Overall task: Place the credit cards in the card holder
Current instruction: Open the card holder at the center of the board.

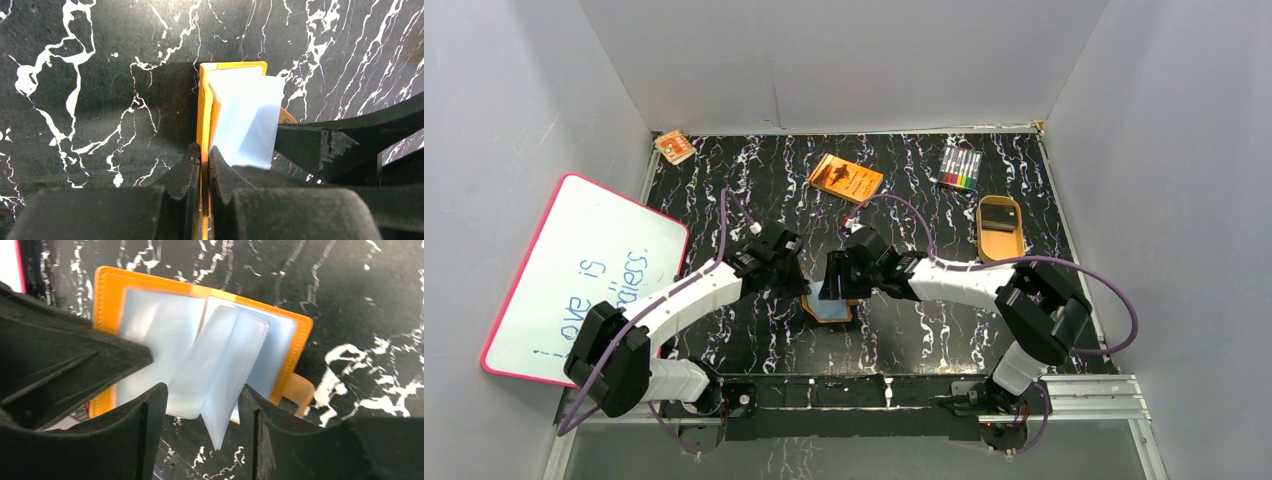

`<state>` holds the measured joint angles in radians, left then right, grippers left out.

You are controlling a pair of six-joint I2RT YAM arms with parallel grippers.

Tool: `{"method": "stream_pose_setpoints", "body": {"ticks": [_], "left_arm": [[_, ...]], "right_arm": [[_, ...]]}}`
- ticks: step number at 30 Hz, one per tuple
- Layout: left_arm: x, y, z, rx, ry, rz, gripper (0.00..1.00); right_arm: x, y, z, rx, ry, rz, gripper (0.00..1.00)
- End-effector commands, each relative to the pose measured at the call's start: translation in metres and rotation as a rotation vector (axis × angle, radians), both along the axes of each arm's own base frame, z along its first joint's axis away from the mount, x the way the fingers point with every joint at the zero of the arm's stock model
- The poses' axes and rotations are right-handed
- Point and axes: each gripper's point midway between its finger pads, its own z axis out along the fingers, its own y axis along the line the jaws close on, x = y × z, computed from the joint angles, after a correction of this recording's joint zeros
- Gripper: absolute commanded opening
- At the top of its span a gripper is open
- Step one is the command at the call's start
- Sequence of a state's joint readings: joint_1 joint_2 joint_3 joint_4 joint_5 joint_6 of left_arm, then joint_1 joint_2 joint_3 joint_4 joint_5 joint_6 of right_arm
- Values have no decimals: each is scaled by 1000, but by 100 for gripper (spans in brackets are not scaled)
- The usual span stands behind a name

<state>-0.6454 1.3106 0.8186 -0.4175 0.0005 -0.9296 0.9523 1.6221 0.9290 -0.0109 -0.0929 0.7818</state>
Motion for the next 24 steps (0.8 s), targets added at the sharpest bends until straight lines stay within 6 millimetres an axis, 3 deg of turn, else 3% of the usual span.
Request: {"method": "stream_pose_setpoints", "body": {"ticks": [1, 7, 17, 21, 24], "left_arm": [[-10, -5, 5, -63, -3, -21, 0], [-17, -1, -6, -72, -22, -33, 0], [-27, 8, -36, -77, -23, -30, 0], [-28, 16, -46, -34, -28, -23, 0], [-27, 17, -47, -27, -37, -31, 0]], "right_arm": [[2, -28, -13, -90, -25, -66, 60], [5, -57, -21, -121, -33, -134, 55], [0, -70, -21, -103, -34, -138, 52], [-2, -72, -6, -67, -64, -133, 52], [-3, -67, 18, -14, -118, -100, 52]]}}
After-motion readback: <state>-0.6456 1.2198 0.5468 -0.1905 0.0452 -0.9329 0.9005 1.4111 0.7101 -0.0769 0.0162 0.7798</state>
